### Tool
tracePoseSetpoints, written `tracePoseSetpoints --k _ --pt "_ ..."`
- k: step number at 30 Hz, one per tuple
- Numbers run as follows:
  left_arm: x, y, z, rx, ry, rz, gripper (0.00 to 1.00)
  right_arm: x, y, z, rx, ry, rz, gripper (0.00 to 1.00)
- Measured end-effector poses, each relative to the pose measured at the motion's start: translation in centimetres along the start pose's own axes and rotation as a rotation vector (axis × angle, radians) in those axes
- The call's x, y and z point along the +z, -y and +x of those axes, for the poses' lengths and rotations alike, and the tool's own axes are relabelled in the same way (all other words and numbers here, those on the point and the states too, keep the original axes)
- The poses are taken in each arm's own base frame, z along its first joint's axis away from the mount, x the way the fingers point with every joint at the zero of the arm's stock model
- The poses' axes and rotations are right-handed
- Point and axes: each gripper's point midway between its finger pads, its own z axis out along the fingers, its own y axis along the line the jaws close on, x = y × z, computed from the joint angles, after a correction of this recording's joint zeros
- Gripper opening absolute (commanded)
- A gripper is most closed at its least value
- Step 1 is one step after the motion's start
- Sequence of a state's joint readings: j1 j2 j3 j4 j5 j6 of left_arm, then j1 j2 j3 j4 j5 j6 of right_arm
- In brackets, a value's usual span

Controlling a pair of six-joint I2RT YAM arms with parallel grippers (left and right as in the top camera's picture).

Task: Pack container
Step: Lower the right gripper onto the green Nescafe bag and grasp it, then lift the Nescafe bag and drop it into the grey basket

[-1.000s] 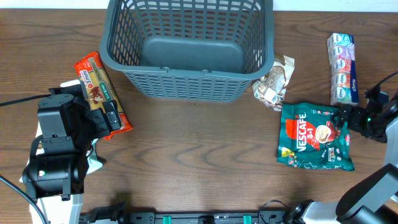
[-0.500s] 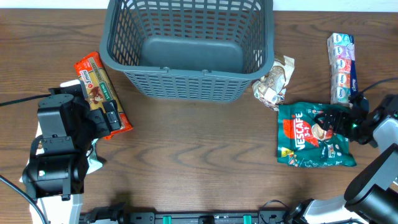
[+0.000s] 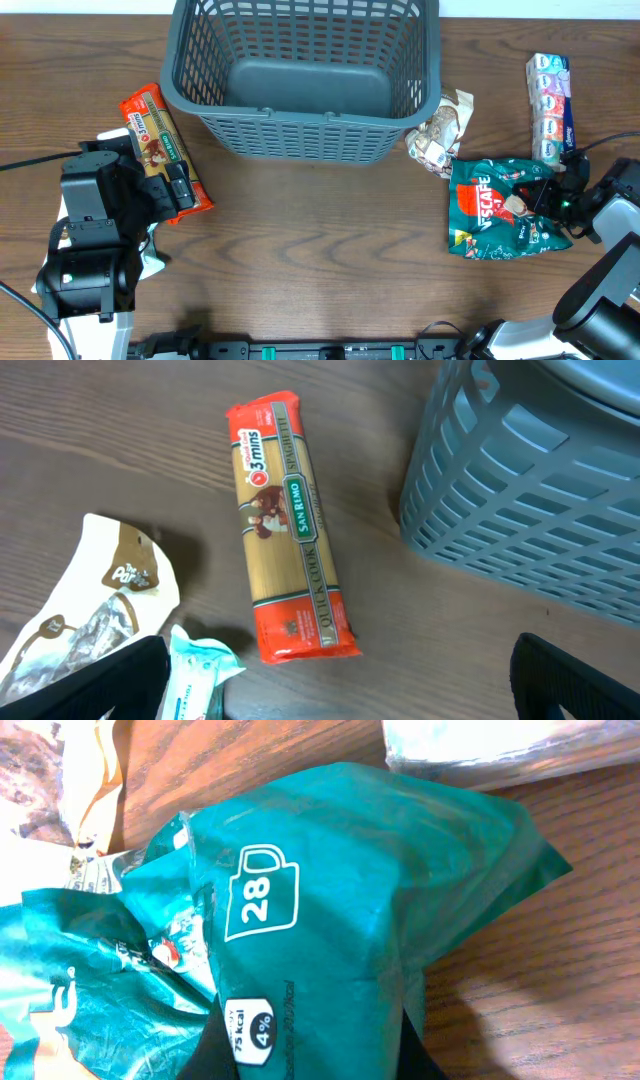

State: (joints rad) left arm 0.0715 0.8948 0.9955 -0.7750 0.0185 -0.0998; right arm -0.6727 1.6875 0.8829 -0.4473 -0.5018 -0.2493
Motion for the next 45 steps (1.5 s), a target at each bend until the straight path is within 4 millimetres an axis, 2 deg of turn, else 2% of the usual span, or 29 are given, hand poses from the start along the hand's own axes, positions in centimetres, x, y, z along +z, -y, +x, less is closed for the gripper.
tracePoseSetpoints --k 11,17,20,24,29,36,39,41,42,45 --pt "0.0 0.0 0.0 0.000 0.000 0.000 0.99 -0.3 0.0 0.1 0.067 -0.035 0.017 0.01" --pt "0.0 0.0 0.0 0.000 -0.001 0.000 0.99 -1.9 -0.8 -0.4 0.047 -0.095 0.083 0.02" --pt "0.0 0.0 0.0 0.000 -0.001 0.000 0.99 -4.1 -1.9 -2.4 -0.004 -0.070 0.129 0.02" --pt "0.0 0.0 0.0 0.000 0.000 0.000 0.99 -8.6 -4.6 -7.2 -0.109 0.050 0.171 0.02" --pt "0.0 0.0 0.0 0.000 -0.001 0.000 0.99 -14.8 -10.5 -13.0 -0.266 0.236 0.179 0.01" --pt "0.0 0.0 0.0 0.000 -0.002 0.000 0.99 -22.2 -20.8 -19.5 -0.469 0.519 0.126 0.02" --pt "0.0 0.0 0.1 0.000 -0.005 -0.001 0.99 -26.3 -26.2 -22.5 -0.566 0.721 0.088 0.01" --pt "0.0 0.0 0.2 0.000 -0.007 -0.001 0.98 -29.2 -30.1 -23.7 -0.644 0.855 0.038 0.01" --pt "0.0 0.0 0.2 0.000 -0.008 -0.001 0.99 -30.1 -31.5 -23.9 -0.673 0.895 0.015 0.01" --pt "0.0 0.0 0.2 0.000 -0.008 -0.001 0.99 -32.3 -37.6 -23.0 -0.827 1.007 -0.122 0.01"
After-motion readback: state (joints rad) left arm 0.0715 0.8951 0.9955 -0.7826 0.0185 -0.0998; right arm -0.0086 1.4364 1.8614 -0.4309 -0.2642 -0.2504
